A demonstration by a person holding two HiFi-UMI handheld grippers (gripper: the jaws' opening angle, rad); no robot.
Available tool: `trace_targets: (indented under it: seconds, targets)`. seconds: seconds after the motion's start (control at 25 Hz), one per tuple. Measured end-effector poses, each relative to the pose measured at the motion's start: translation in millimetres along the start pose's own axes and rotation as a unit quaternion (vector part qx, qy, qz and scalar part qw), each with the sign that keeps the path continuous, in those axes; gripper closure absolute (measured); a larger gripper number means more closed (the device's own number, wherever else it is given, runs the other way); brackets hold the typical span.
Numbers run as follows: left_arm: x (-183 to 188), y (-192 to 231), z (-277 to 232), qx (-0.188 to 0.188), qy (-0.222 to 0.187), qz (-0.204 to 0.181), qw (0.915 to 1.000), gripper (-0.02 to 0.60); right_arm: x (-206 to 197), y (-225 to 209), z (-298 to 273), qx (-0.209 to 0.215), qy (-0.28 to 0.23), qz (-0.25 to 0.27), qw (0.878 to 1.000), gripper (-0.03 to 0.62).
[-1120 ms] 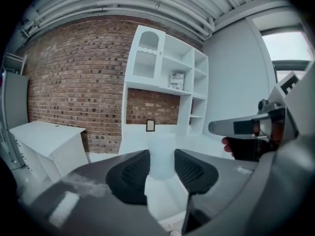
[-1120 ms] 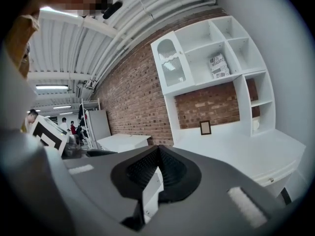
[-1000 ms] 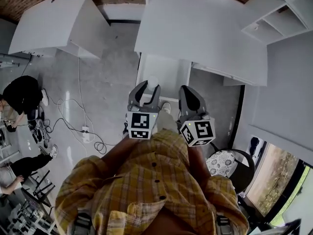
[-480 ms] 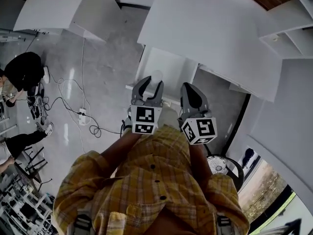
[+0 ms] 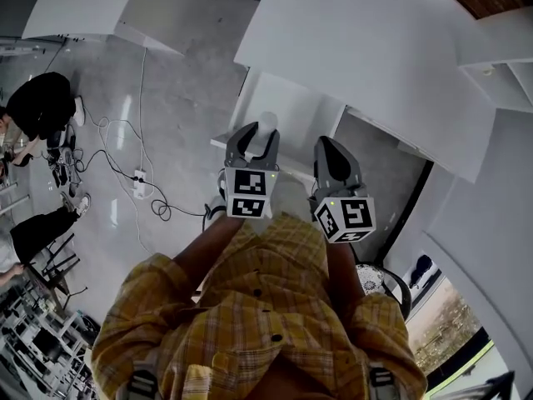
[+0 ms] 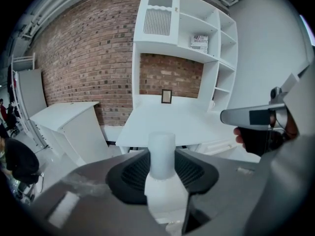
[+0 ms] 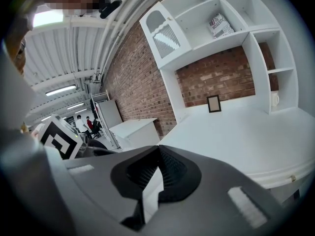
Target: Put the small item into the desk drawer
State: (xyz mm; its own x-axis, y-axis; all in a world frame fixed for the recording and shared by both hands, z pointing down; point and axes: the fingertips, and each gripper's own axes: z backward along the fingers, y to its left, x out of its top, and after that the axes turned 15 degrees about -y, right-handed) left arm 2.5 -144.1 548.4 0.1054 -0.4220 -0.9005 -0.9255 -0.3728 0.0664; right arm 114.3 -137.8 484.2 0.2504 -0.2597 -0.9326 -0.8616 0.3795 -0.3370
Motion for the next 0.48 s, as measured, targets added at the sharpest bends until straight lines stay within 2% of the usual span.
trace_targets:
  seconds: [0.48]
  targets:
    - [-41.7, 14.9, -35.6, 0.013, 0.046, 0.029, 0.9984, 0.413, -28.9, -13.9, -10.8, -0.001, 0.030, -0.005, 1.000, 0.595]
